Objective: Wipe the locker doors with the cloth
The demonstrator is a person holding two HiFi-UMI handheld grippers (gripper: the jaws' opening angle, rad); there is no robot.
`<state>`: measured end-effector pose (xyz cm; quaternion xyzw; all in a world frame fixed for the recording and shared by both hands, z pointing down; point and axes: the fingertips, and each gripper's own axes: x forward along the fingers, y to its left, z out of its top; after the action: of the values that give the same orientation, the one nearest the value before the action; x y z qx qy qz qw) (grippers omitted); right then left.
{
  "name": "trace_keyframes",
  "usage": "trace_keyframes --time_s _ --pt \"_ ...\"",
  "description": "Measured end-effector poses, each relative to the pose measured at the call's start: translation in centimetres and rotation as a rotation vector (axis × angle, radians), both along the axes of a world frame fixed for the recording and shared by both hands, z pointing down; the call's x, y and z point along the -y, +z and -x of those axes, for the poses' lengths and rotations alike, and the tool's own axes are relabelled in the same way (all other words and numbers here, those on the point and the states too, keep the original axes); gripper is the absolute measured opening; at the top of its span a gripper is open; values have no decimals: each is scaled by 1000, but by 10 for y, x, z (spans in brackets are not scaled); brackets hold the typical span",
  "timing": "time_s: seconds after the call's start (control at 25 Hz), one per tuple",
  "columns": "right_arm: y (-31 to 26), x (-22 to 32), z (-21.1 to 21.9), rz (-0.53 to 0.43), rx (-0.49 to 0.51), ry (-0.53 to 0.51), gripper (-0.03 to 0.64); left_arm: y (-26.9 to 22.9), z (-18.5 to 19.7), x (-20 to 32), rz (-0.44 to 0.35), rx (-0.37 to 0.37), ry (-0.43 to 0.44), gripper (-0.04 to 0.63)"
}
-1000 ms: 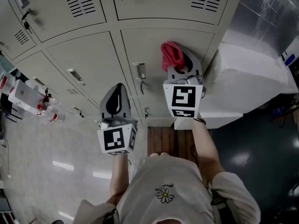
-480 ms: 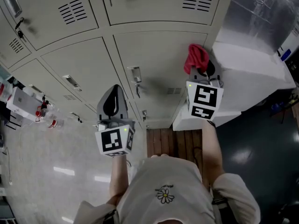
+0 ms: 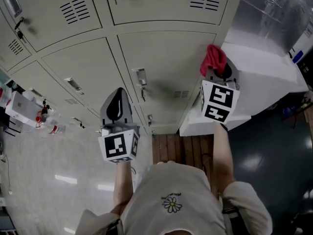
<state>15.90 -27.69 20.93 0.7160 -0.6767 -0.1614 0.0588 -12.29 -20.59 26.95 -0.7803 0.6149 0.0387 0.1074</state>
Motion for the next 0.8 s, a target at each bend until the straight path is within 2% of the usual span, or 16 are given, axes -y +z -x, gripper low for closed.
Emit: trace_keyframes --time_s 0.32,0.44,0.6,0.8 --pt "1 0 -8 -3 6 33 29 2 8 -4 5 -5 -18 17" --pt "-3 -7 -1 -4 32 -1 29 3 13 -6 9 -8 -31 17" --pt "-15 -32 41 -62 40 -153 29 1 17 -8 7 -11 -41 17" --pt "0 -42 124 -71 75 -437 29 0 22 -13 -1 -8 -63 17"
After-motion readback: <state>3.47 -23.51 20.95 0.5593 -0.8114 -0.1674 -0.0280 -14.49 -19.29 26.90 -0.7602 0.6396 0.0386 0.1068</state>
